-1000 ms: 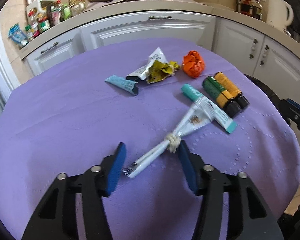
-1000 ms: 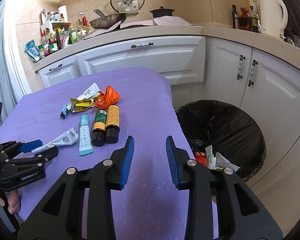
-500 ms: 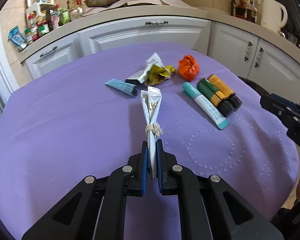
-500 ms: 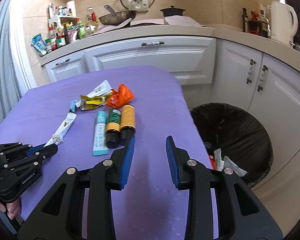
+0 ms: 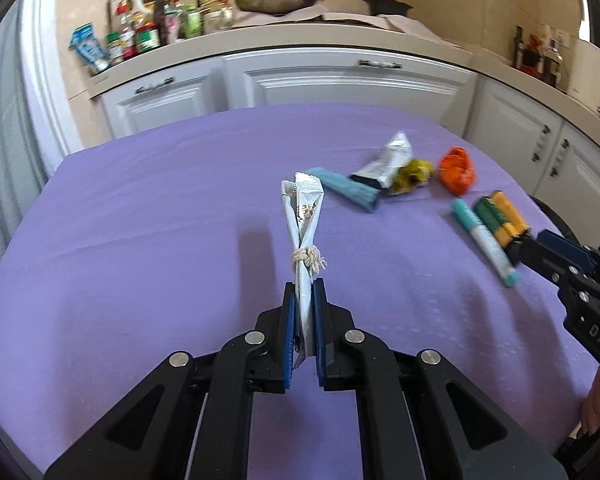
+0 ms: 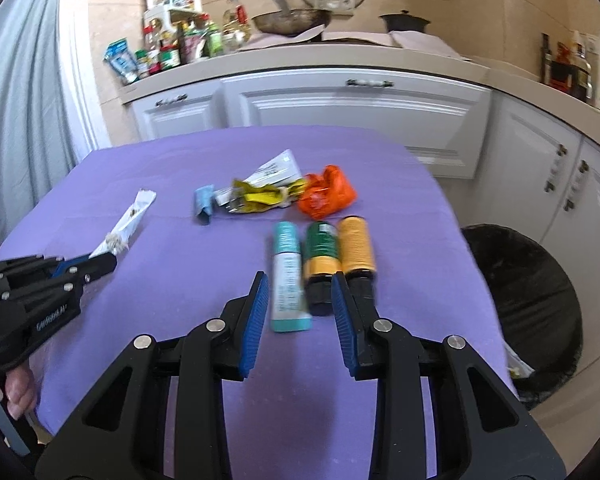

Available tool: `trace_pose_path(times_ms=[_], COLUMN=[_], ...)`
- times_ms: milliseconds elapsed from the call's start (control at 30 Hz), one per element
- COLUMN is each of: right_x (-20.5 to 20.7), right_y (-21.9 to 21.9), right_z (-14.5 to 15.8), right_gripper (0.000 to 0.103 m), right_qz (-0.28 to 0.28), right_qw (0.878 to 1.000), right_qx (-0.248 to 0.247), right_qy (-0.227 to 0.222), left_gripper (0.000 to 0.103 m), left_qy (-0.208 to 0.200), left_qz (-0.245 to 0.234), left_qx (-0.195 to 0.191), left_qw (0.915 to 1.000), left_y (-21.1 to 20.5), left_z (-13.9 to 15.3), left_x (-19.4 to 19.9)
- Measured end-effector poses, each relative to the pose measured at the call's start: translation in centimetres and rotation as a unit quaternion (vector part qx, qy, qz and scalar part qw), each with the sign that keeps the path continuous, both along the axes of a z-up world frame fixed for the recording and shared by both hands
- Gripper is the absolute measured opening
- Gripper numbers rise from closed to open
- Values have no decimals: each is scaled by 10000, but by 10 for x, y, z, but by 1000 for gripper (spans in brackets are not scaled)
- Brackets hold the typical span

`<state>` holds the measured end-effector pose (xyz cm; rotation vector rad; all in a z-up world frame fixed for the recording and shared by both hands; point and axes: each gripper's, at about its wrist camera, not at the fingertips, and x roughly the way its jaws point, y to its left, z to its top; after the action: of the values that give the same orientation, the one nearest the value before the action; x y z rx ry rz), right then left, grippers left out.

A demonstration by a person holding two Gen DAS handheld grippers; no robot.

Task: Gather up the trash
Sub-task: 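Close the right tool on the teal-capped white tube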

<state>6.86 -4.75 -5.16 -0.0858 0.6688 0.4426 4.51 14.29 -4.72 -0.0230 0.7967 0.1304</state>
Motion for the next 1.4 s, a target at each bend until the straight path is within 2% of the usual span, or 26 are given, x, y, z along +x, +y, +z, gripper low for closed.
trace_pose_path(times_ms=[267,400,533,1033,1067,1167,1400], right_x=[9,18,29,42,42,41,32], right_y=[21,24,27,36,36,37,38], right_z=[-8,-9,-15,-20,-20,-20,-17], right_gripper=[31,31,31,31,31,20,18], right_qz=[168,77,-5,-114,-120,-111,-13], right_qw=[9995,9991,9976,9942,9942,9941,9954], right_qx=[-115,-167,-235,-580,-601,-634,-546], right_qy=[243,388,647,895,880,870,790], left_gripper=[9,9,9,9,9,9,9], left_qy=[64,73,81,68,64,65,36], left_qz=[328,390,420,473,469,463,397], left_qx=[-65,-102,-135,-187,-191,-225,-233], left_qw=[9994,9992,9990,9987,9987,9987,9989], left_y=[31,38,40,43,43,43,41], left_z=[-5,-6,-7,-7,-7,-8,-7], left_x=[1,-1,-1,-3,-3,-4,-7])
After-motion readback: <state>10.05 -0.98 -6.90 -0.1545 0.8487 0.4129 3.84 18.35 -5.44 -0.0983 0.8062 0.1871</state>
